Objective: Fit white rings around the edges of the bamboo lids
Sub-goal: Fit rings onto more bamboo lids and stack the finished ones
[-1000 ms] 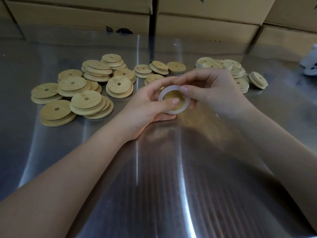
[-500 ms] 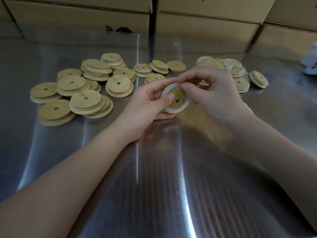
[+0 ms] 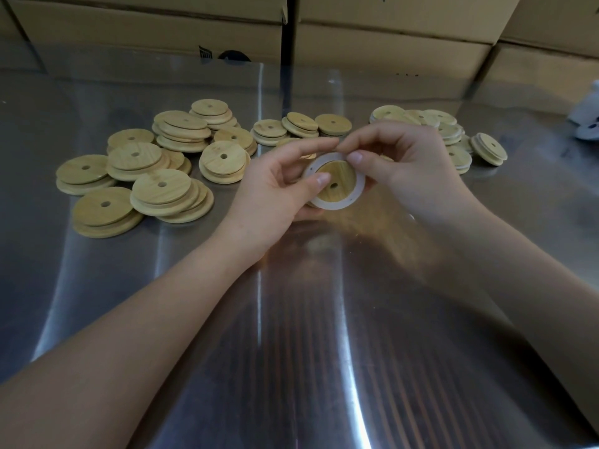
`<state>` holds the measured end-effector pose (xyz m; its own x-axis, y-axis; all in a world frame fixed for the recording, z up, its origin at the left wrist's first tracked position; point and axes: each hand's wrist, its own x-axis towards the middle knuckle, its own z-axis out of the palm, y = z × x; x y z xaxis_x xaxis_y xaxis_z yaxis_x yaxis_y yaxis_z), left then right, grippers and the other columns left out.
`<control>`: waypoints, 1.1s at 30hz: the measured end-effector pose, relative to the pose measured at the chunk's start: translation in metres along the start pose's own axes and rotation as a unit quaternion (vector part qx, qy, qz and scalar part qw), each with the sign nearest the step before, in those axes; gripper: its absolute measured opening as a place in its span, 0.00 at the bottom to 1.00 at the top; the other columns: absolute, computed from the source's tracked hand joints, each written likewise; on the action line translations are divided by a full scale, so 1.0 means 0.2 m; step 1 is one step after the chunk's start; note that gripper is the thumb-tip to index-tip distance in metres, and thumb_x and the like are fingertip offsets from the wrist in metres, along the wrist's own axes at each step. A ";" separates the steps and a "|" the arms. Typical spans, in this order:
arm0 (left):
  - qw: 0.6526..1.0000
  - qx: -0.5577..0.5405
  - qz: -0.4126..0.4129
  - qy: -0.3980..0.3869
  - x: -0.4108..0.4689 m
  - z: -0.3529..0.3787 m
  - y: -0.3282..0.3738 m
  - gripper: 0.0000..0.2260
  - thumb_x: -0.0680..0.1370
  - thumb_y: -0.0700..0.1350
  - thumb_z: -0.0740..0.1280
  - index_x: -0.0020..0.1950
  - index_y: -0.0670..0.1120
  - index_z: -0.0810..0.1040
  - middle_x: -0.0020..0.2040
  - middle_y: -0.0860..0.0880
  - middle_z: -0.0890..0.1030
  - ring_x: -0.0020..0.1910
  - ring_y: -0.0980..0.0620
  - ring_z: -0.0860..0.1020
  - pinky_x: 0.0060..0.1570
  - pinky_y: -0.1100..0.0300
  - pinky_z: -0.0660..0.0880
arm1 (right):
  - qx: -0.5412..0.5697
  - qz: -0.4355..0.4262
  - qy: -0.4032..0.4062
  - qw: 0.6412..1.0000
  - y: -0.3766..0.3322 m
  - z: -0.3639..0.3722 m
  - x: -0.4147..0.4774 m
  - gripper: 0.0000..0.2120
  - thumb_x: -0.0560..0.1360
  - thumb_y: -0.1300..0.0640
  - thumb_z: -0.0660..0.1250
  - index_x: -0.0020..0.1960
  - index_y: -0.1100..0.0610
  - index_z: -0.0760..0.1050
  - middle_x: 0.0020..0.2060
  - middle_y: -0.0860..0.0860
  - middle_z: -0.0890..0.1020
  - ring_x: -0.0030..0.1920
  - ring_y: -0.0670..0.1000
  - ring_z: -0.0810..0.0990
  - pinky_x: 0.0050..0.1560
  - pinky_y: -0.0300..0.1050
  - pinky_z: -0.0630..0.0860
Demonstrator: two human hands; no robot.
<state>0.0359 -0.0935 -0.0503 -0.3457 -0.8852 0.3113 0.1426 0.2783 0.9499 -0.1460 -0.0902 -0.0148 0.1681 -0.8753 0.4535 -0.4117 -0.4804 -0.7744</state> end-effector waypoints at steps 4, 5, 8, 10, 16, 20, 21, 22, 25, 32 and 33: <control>1.000 0.007 0.011 0.021 0.00 0.00 0.00 0.13 0.78 0.36 0.68 0.58 0.51 0.80 0.50 0.50 0.86 0.49 0.50 0.85 0.40 0.55 0.83 | 0.017 0.008 -0.005 1.000 0.00 0.00 0.00 0.11 0.76 0.69 0.66 0.45 0.54 0.80 0.42 0.50 0.83 0.42 0.48 0.82 0.41 0.43 0.80; 0.999 0.009 0.018 0.025 0.00 0.00 0.00 0.13 0.78 0.35 0.68 0.57 0.51 0.80 0.51 0.50 0.85 0.49 0.50 0.85 0.39 0.56 0.83 | 0.016 0.008 -0.006 1.000 0.01 0.00 0.00 0.11 0.76 0.69 0.66 0.45 0.54 0.80 0.42 0.51 0.83 0.42 0.49 0.82 0.42 0.43 0.80; 0.998 0.030 0.052 0.032 0.00 0.01 0.00 0.13 0.77 0.33 0.69 0.57 0.49 0.80 0.53 0.49 0.85 0.52 0.52 0.84 0.43 0.58 0.82 | 0.019 0.013 -0.003 1.000 0.01 0.00 0.00 0.11 0.75 0.69 0.67 0.45 0.54 0.80 0.41 0.51 0.83 0.42 0.50 0.82 0.43 0.44 0.81; 0.995 0.053 0.078 0.033 0.00 0.01 0.00 0.14 0.76 0.32 0.69 0.58 0.46 0.79 0.54 0.48 0.84 0.55 0.53 0.83 0.50 0.58 0.81 | 0.020 0.010 0.004 1.000 0.01 0.00 0.00 0.11 0.75 0.68 0.67 0.44 0.52 0.80 0.40 0.49 0.83 0.42 0.49 0.82 0.43 0.44 0.81; 0.989 0.090 0.107 0.048 0.00 0.01 0.00 0.17 0.75 0.31 0.70 0.60 0.45 0.77 0.56 0.48 0.82 0.57 0.54 0.81 0.56 0.60 0.78 | 0.022 -0.013 0.022 0.999 0.01 0.01 0.00 0.09 0.74 0.65 0.69 0.45 0.51 0.79 0.42 0.51 0.83 0.45 0.54 0.82 0.43 0.46 0.81; 0.984 0.121 0.116 0.053 0.00 0.00 0.01 0.16 0.75 0.32 0.70 0.61 0.45 0.77 0.57 0.48 0.82 0.59 0.54 0.80 0.59 0.54 0.78 | 0.008 -0.023 0.026 0.999 0.01 0.01 -0.01 0.10 0.74 0.66 0.69 0.44 0.51 0.79 0.41 0.48 0.83 0.43 0.52 0.82 0.42 0.44 0.81; 0.983 0.129 0.120 0.055 0.00 0.01 0.01 0.16 0.75 0.33 0.70 0.61 0.45 0.77 0.57 0.49 0.82 0.59 0.55 0.80 0.59 0.54 0.78 | 0.007 -0.026 0.022 0.999 0.00 0.01 -0.01 0.10 0.74 0.67 0.69 0.44 0.51 0.79 0.41 0.48 0.82 0.43 0.50 0.82 0.41 0.42 0.80; 0.981 0.138 0.125 0.056 -0.01 0.01 0.01 0.16 0.75 0.33 0.70 0.61 0.45 0.77 0.57 0.49 0.82 0.59 0.55 0.80 0.60 0.54 0.78 | 0.006 -0.028 0.018 0.999 0.00 0.01 -0.01 0.11 0.74 0.67 0.69 0.44 0.51 0.79 0.40 0.47 0.82 0.42 0.49 0.82 0.41 0.40 0.80; 0.977 0.154 0.136 0.061 -0.01 0.01 0.01 0.16 0.75 0.33 0.70 0.61 0.45 0.77 0.56 0.50 0.81 0.59 0.56 0.80 0.59 0.56 0.78 | -0.002 -0.034 0.008 0.999 0.00 0.00 -0.01 0.11 0.74 0.68 0.69 0.44 0.52 0.79 0.41 0.47 0.82 0.42 0.49 0.82 0.42 0.39 0.79; 0.971 0.173 0.152 0.064 0.00 0.00 0.00 0.13 0.76 0.34 0.69 0.59 0.44 0.80 0.55 0.48 0.82 0.59 0.52 0.80 0.60 0.51 0.77 | 0.009 -0.027 0.000 1.000 0.00 -0.01 0.00 0.10 0.75 0.68 0.68 0.44 0.53 0.78 0.41 0.50 0.82 0.42 0.48 0.81 0.44 0.40 0.78; 0.971 0.172 0.152 0.063 0.00 0.00 0.00 0.13 0.76 0.34 0.69 0.59 0.45 0.80 0.55 0.48 0.83 0.59 0.51 0.80 0.60 0.50 0.77 | 0.015 -0.022 -0.001 1.000 0.00 -0.01 0.00 0.10 0.75 0.68 0.68 0.44 0.54 0.78 0.41 0.50 0.82 0.42 0.48 0.81 0.43 0.39 0.78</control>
<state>0.0356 -0.0930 -0.0500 -0.2171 -0.7757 0.5925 -0.1052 0.6221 0.7758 -0.1471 -0.0895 -0.0145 0.1870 -0.8532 0.4868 -0.3762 -0.5200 -0.7668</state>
